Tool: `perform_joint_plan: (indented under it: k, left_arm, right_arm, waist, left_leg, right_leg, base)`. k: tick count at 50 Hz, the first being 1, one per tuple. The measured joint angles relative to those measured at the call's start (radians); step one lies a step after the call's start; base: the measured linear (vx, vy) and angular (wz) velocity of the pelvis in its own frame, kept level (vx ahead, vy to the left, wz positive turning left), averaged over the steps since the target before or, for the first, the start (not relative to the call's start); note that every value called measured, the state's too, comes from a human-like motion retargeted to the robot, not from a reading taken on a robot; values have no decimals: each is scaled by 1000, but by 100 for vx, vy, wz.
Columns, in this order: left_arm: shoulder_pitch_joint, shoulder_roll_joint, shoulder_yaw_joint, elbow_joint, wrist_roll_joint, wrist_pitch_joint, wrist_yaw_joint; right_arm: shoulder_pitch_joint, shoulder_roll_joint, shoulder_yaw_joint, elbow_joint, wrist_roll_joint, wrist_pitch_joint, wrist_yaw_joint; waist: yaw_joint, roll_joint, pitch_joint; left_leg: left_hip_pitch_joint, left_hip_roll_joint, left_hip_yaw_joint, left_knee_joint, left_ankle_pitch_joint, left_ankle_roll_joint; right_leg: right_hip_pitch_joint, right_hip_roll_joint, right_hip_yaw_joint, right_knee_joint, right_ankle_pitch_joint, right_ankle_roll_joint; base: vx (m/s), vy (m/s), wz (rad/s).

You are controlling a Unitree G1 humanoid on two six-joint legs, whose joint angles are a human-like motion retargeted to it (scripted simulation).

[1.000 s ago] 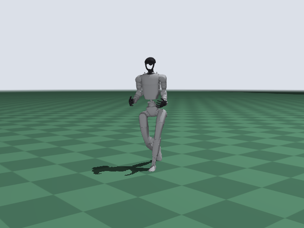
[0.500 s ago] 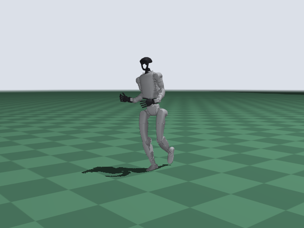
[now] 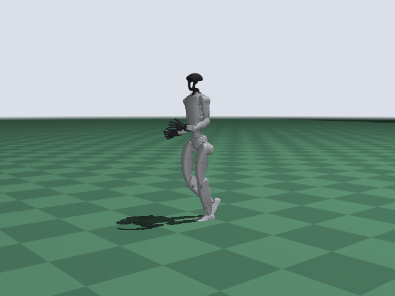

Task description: Walk run

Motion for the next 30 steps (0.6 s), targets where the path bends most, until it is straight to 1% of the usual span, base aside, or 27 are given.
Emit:
perform_joint_plan:
  k: [2, 5, 7, 8, 10, 11, 12, 13, 14, 15, 16, 17, 18, 20, 22, 23, 25, 28, 30]
  left_arm:
    - [-58, -11, -53, -52, -57, -13, 77]
    - [-82, -7, -129, -124, -130, -23, 137]
    - [-75, 11, -146, -162, -159, -17, 126]
    - [-67, 21, -147, -175, -167, -12, 121]
    - [-46, 32, -143, -189, -177, -5, 124]
    - [-33, 33, -141, -190, -183, -5, 127]
    - [-16, 33, -139, -189, -190, -4, 128]
    - [8, 32, -134, -184, -196, -3, 125]
    - [48, 27, -117, -169, -192, -5, 113]
    - [95, 20, -94, -149, -183, -8, 96]
    - [131, 6, -83, -101, -162, -13, 73]
    - [158, -15, -73, -46, -142, -17, 58]
    - [168, -49, -64, 23, -124, -19, 58]
    - [224, -132, -36, 113, -144, -7, 49]
    - [283, -178, -20, 135, -216, 5, 26]
    - [308, -187, -8, 135, -245, 9, 12]
    - [348, -167, 9, 122, -274, 5, -6]
    - [399, -91, 19, 82, -240, -18, 20]
    - [417, -55, 19, 53, -220, -30, 43]
  right_arm:
    - [44, 6, -2, 17, 50, 20, 60]
    - [99, -29, -6, 25, 16, 2, 58]
    - [106, -44, -18, 22, -66, -23, 24]
    - [101, -46, -20, 16, -109, -33, 0]
    - [79, -44, -17, -6, -180, -46, -56]
    - [62, -39, -18, -25, -206, -48, -82]
    - [45, -33, -18, -45, -228, -50, -106]
    - [29, -28, -15, -67, -241, -50, -124]
    - [19, -22, 1, -81, -248, -51, -140]
    - [11, -16, 23, -91, -252, -51, -155]
    - [-25, -4, 9, -79, -237, -55, -181]
    - [-73, 5, -17, -60, -219, -56, -195]
    - [-141, 10, -69, -27, -193, -51, -183]
    - [-215, 21, -84, -9, -170, -23, -156]
    - [-262, 5, -54, -42, -161, -32, -152]
    - [-286, -14, -47, -62, -159, -44, -161]
    - [-331, -63, -29, -98, -169, -69, -190]
    - [-360, -130, 2, -139, -215, -75, -183]
    - [-361, -163, 11, -158, -243, -57, -143]
  waist:
    - [-59, 21, 5]
    - [-148, 41, 1]
    - [-188, 45, 3]
    - [-204, 53, 9]
    - [-220, 63, 23]
    - [-232, 59, 34]
    - [-240, 56, 44]
    - [-239, 57, 51]
    - [-224, 74, 60]
    - [-203, 99, 70]
    - [-167, 98, 55]
    - [-129, 83, 32]
    - [-87, 43, -4]
    - [-69, -1, -32]
    - [-60, -23, -27]
    - [-49, -33, -20]
    - [-8, -50, 4]
    - [84, -54, 42]
    - [154, -62, 60]
  left_leg:
    - [78, -14, -30, -75, 98, 5]
    - [185, -2, 10, -141, 286, -17]
    - [256, -2, 48, -161, 420, -17]
    - [289, 6, 62, -167, 482, -15]
    - [347, 25, 104, -151, 587, -24]
    - [365, 18, 95, -108, 642, -31]
    - [373, 17, 94, -44, 694, -39]
    - [360, 26, 108, 63, 739, -48]
    - [326, 68, 153, 229, 754, -26]
    - [282, 126, 212, 425, 754, 11]
    - [232, 140, 205, 531, 754, 34]
    - [175, 123, 196, 604, 747, 54]
    - [105, 46, 186, 607, 727, 67]
    - [4, -40, 150, 622, 583, 70]
    - [-82, -98, 116, 562, 407, 72]
    - [-119, -112, 106, 499, 342, 69]
    - [-172, -114, 119, 322, 273, 53]
    - [-175, -84, 214, -17, 256, 32]
    - [-161, -100, 257, -184, 218, -13]
  right_leg:
    - [-76, -72, -76, -108, -75, -3]
    - [-154, -152, -140, -355, -131, -27]
    - [-176, -173, -108, -546, -178, -51]
    - [-177, -169, -79, -628, -214, -67]
    - [-171, -184, -67, -729, -249, -72]
    - [-161, -204, -91, -723, -174, -85]
    - [-149, -214, -104, -707, -124, -110]
    - [-133, -204, -97, -666, -122, -161]
    - [-111, -150, -78, -601, -170, -199]
    - [-86, -73, -53, -523, -243, -231]
    - [-64, -85, -50, -497, -282, -213]
    - [-48, -106, -39, -485, -313, -196]
    - [-40, -148, -13, -502, -326, -182]
    - [19, -177, -5, -535, -346, -178]
    - [100, -180, -7, -603, -326, -171]
    - [141, -172, -19, -644, -298, -169]
    - [221, -140, -39, -724, -187, -151]
    - [348, -65, -34, -784, -29, -118]
    - [429, -44, -51, -798, 68, -85]
  base:
    - [88, -38, 57]
    - [124, -46, 61]
    - [127, -52, 25]
    - [122, -54, -1]
    - [127, -57, -14]
    - [106, -40, -1]
    - [86, -26, -6]
    - [125, -52, -67]
    - [183, -86, -137]
    - [195, -91, -134]
    - [168, -71, -94]
    - [117, -38, -36]
    - [117, -31, -31]
    - [126, -21, -20]
    - [125, -21, -2]
    - [109, -25, 1]
    - [106, -33, -19]
    - [126, -40, -52]
    - [138, -35, -40]
